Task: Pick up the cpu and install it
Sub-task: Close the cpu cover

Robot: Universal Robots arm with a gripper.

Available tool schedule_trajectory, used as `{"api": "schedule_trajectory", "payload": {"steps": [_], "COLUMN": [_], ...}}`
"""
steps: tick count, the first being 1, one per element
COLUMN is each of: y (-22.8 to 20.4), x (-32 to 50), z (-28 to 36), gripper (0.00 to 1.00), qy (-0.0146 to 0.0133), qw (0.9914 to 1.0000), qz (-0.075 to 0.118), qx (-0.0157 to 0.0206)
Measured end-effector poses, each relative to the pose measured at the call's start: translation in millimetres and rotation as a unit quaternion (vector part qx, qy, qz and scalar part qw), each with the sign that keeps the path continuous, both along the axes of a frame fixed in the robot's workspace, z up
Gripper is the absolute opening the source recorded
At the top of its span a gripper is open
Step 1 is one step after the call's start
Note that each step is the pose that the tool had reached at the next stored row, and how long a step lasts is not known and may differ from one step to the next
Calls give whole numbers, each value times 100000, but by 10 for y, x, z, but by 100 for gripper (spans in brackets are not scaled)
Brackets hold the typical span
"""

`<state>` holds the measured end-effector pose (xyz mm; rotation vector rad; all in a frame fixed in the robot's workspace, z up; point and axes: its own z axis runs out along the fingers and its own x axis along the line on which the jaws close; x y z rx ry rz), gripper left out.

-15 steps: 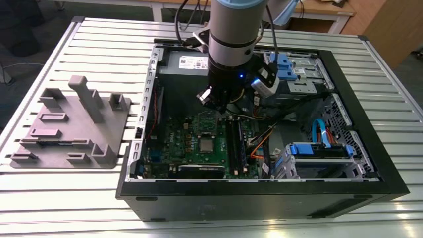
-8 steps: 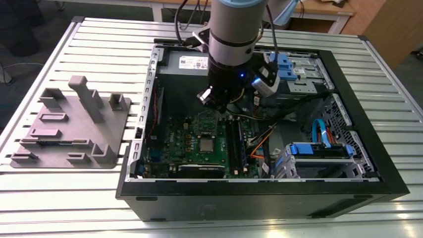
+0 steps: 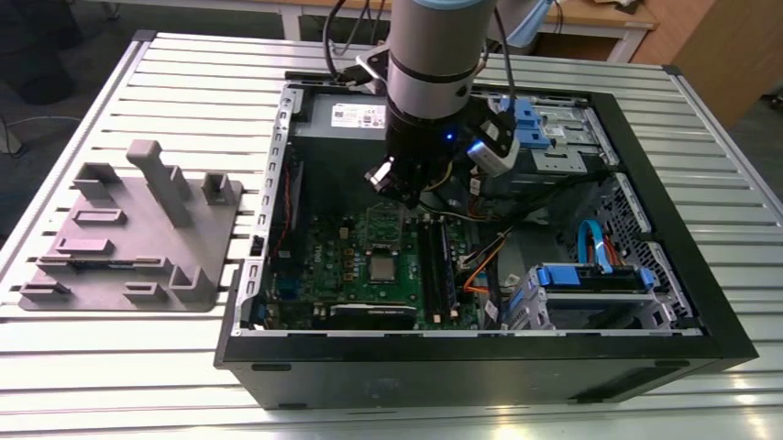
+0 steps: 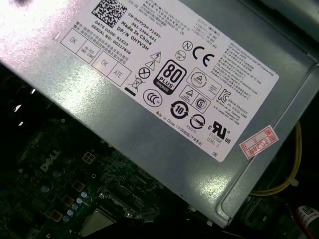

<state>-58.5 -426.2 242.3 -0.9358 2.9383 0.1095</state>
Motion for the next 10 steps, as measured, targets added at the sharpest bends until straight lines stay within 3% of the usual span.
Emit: {"api": "schedule_trajectory", "payload": {"steps": [10], "y": [-22], "x": [1], "z": [32], "gripper": [11], "qy": [0], "qw": [99995], "qz": [1039], "qx": [1]}}
